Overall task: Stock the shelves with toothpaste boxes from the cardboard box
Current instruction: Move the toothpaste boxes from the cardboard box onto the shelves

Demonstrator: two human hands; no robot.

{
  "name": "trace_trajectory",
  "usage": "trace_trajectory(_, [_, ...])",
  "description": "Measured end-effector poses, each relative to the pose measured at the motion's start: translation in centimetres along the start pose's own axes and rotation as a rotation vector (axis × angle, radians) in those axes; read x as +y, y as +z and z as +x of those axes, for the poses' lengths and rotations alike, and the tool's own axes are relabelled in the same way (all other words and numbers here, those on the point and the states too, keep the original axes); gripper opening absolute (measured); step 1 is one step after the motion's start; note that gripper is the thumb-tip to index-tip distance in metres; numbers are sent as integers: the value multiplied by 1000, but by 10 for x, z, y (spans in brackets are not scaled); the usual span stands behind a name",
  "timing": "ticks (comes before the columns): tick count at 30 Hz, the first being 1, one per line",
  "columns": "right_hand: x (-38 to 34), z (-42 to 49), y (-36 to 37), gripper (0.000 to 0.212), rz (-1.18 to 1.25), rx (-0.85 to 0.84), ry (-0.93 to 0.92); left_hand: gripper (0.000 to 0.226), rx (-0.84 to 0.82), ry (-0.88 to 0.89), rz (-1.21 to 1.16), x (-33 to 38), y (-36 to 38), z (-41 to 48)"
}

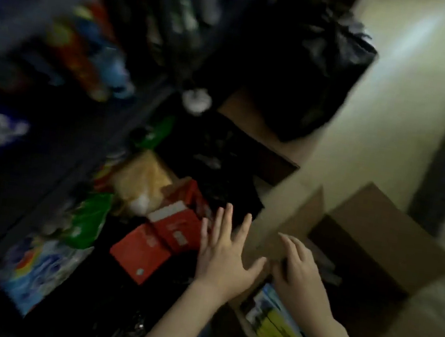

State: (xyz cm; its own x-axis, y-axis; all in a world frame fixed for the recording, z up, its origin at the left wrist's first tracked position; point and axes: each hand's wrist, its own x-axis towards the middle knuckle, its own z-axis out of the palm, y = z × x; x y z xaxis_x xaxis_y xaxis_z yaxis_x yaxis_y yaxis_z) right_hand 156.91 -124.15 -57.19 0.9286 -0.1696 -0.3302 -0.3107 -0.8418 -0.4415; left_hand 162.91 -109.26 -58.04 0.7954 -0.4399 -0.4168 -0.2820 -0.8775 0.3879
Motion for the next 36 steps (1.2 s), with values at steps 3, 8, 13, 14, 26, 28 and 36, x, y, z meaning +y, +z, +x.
trace_trajectory(3, [81, -16, 28, 55, 43, -32, 258, 88, -174, 124, 84, 47, 65, 31])
trace_trajectory(8, [199, -50, 97, 59, 121, -103, 582, 93, -385, 312, 245, 101, 176, 68])
trace_trajectory(13, [273, -70, 166, 62, 270, -180, 823, 92, -545, 345, 463, 109, 273, 101])
trace_trajectory(14, [280, -70, 179, 63, 292, -194, 841, 92, -575, 337, 511, 107, 287, 105])
trace_trajectory(26, [338, -32, 285, 64, 249, -301, 825, 125, -868, 266, 707, 63, 381, 111])
trace_trajectory(28, [343, -26, 291, 61, 139, -316, 780, 125, -916, 239, 606, 58, 385, 113])
trace_trajectory(36, [349, -51, 285, 56, 161, -414, 798, 91, -1059, 122, 205, 45, 380, 95])
